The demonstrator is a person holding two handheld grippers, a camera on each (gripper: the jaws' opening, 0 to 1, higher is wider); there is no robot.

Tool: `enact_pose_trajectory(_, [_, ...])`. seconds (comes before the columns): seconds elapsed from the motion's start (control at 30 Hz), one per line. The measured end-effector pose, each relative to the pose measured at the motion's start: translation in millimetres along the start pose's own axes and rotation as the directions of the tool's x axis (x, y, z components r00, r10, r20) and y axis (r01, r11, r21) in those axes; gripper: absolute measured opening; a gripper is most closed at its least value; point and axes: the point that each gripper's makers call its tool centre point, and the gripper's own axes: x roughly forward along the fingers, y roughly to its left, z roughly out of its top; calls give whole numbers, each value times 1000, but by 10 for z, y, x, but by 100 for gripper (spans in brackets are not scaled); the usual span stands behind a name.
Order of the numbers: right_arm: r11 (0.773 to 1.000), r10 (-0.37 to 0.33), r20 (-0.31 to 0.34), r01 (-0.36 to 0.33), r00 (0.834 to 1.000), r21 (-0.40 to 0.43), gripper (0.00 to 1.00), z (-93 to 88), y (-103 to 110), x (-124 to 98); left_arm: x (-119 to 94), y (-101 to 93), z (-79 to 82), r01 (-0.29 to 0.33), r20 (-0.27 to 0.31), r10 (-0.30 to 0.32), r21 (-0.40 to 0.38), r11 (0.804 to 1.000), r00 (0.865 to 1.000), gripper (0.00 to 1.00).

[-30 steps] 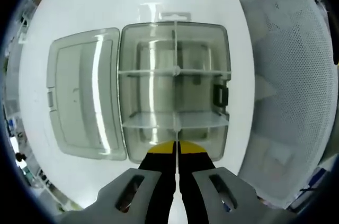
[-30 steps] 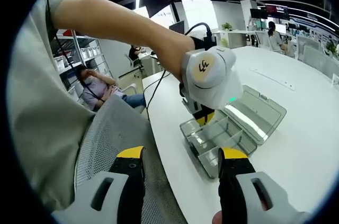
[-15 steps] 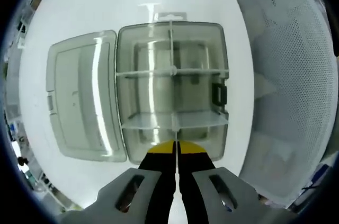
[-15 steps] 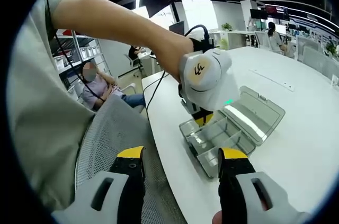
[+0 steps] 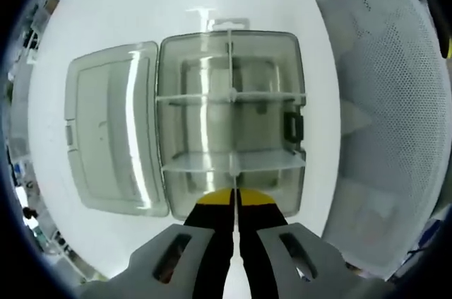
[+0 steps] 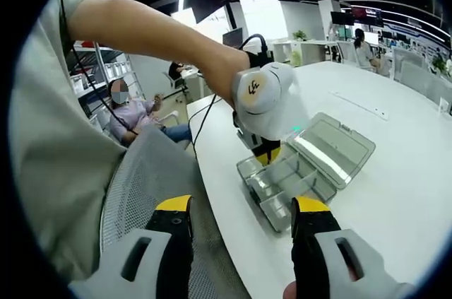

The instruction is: Insert the divider into the dual guide fixture by aligning both edges with the guide slots and pushing it downward to the bottom, including one-sided entry, uneven engagement, binding, and posture correction.

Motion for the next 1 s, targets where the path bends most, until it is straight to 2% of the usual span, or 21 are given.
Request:
enact_pose_trajectory(0.2, [1000,-3,-3,3,1000,-2,52,0,-14,-16,-21,14,22,-17,55,18,-19,1000,998,0])
enact_pose_trajectory(0.27, [1000,-3,-6,3,1000,-3,53,-2,-21,-21,-48,-31,66,10,97,-3,-74,997,995,3])
enact_pose_trajectory(0.4, [1000,-5,-14,5,1000,-8,53,-5,-41,-43,-116,1,78,-6,133,17,-81,997,991,7])
enact_pose_trajectory(0.7, [1000,-11,-31,11,999,-20,53,2,-105,-68,-263,43,-64,-33,171,54,-127,991,984,9])
enact_pose_trajectory(0.8, [1000,-9,-35,8,999,-26,53,23,-110,-70,-331,50,-98,-39,196,68,-150,988,978,10])
enact_pose_trajectory(1.0, [999,-6,-54,4,999,-41,53,25,-148,-60,-493,43,-145,-55,266,110,-206,977,958,13])
